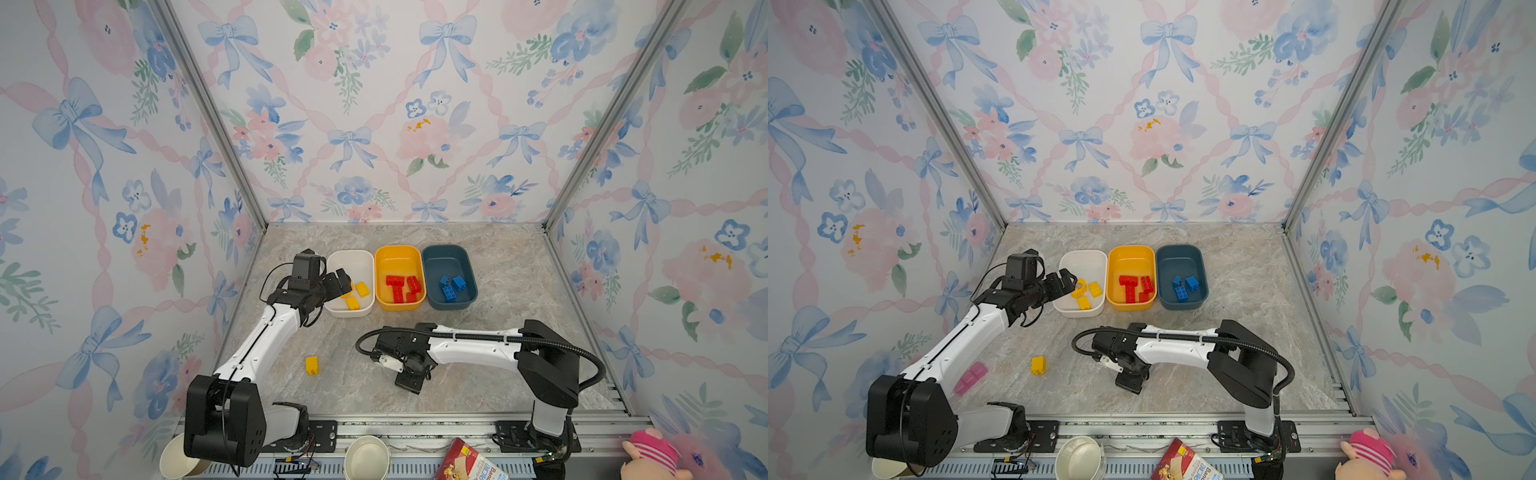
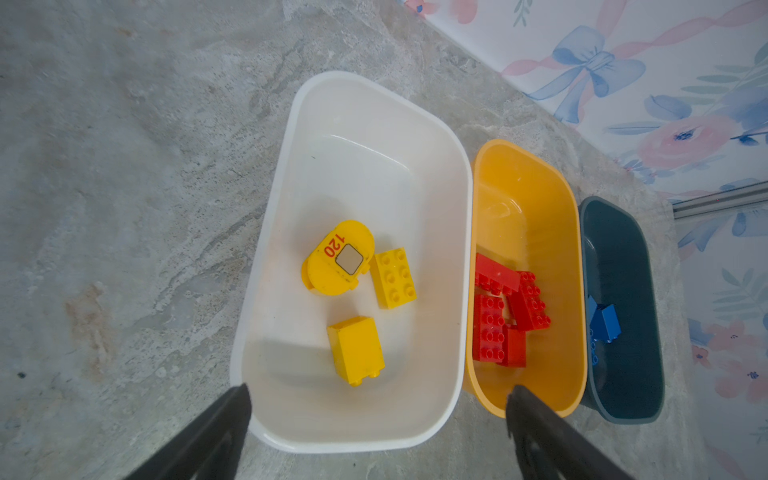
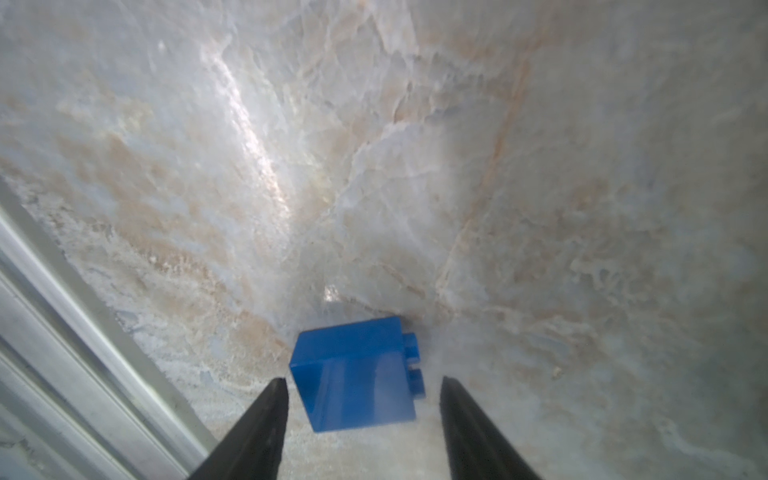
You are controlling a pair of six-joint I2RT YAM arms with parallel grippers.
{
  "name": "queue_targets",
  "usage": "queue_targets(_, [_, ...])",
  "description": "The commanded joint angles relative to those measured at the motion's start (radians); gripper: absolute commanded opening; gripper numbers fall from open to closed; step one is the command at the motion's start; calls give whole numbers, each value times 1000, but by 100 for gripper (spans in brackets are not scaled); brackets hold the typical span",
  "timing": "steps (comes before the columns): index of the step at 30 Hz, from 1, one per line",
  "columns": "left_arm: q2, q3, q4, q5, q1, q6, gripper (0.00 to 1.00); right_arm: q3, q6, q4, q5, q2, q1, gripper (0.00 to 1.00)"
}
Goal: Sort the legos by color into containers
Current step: 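Lower the right gripper onto the small blue brick near the front and grasp it, then carry the small blue brick into the teal bin and release it with right gripper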
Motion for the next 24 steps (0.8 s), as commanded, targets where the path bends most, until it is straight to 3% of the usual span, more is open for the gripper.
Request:
queue_targets(1, [-16, -16, 13, 17, 7, -13, 98, 34, -18, -28, 20, 27, 18, 61])
queue_targets(13, [-18, -18, 13, 20, 8, -28, 98, 81, -39, -77, 34, 79, 24, 56])
queue_targets(24, [-9, -16, 14, 20, 8, -34, 98, 79, -36, -85, 46, 81, 24, 35])
